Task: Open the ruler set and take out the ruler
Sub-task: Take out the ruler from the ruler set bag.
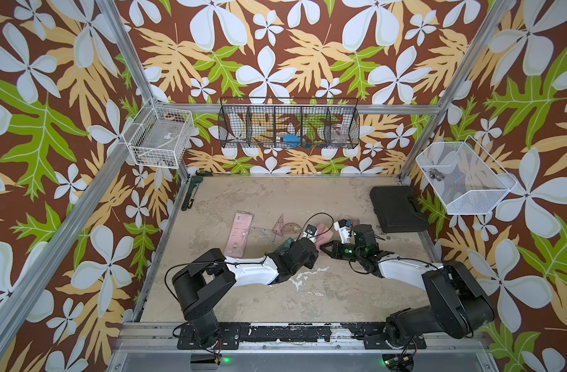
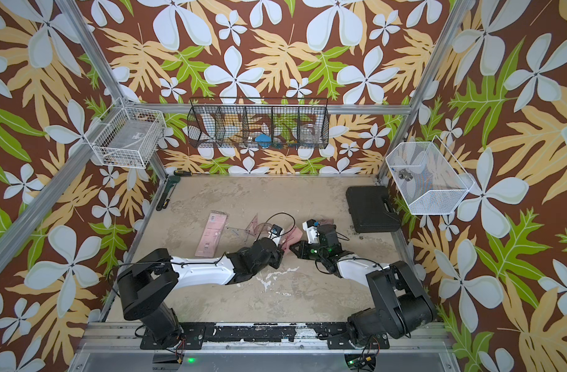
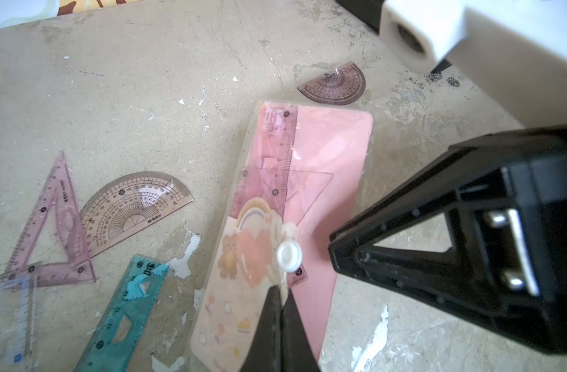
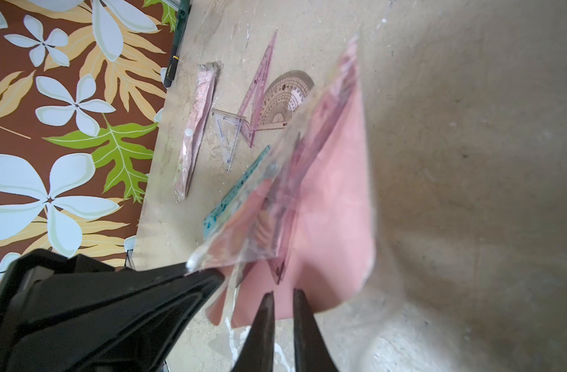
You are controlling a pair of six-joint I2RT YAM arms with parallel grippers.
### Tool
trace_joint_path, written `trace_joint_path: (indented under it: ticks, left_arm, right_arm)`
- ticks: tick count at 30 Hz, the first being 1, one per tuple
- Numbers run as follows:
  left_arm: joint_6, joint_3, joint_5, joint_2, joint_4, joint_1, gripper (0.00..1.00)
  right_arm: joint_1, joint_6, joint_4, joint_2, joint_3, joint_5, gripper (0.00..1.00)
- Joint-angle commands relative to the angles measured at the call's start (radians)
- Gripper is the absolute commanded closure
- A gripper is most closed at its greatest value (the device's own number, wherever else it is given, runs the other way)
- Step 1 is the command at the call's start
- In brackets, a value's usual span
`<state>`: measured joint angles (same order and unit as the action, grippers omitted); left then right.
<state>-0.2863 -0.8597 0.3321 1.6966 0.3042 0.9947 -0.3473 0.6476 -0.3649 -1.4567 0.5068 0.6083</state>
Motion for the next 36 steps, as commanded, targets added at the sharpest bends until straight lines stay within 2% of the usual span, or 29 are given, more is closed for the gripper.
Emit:
trace_joint_path:
  ticks: [1, 18, 24, 32, 36]
  left_arm:
    - [0.027, 0.012, -0.020, -0.017, 0.068, -0.001, 1.00]
    - [0.044, 0.036, -0.080, -0.032, 0.121, -0.001, 1.00]
    - [0.045, 0.037, -0.080, -0.044, 0.121, -0.001, 1.00]
    - [0.038, 0.041, -0.102, -0.044, 0.140, 0.001, 1.00]
    - [0.032, 0.051, -0.106, -0.048, 0.147, 0.000, 1.00]
  right_arm:
    - [-0.002, -0.014, -0.031, -0.015, 0.001, 0.001, 0.84]
    - [-0.014, 0.013, -0.067, -0.032, 0.007, 0.011, 0.84]
    - [-0.014, 0.035, -0.071, -0.059, 0.010, 0.016, 0.78]
    - [-0.016, 0.142, -0.186, -0.100, -0.009, 0.078, 0.78]
    - [-0.016, 0.208, -0.268, -0.102, -0.035, 0.085, 0.82]
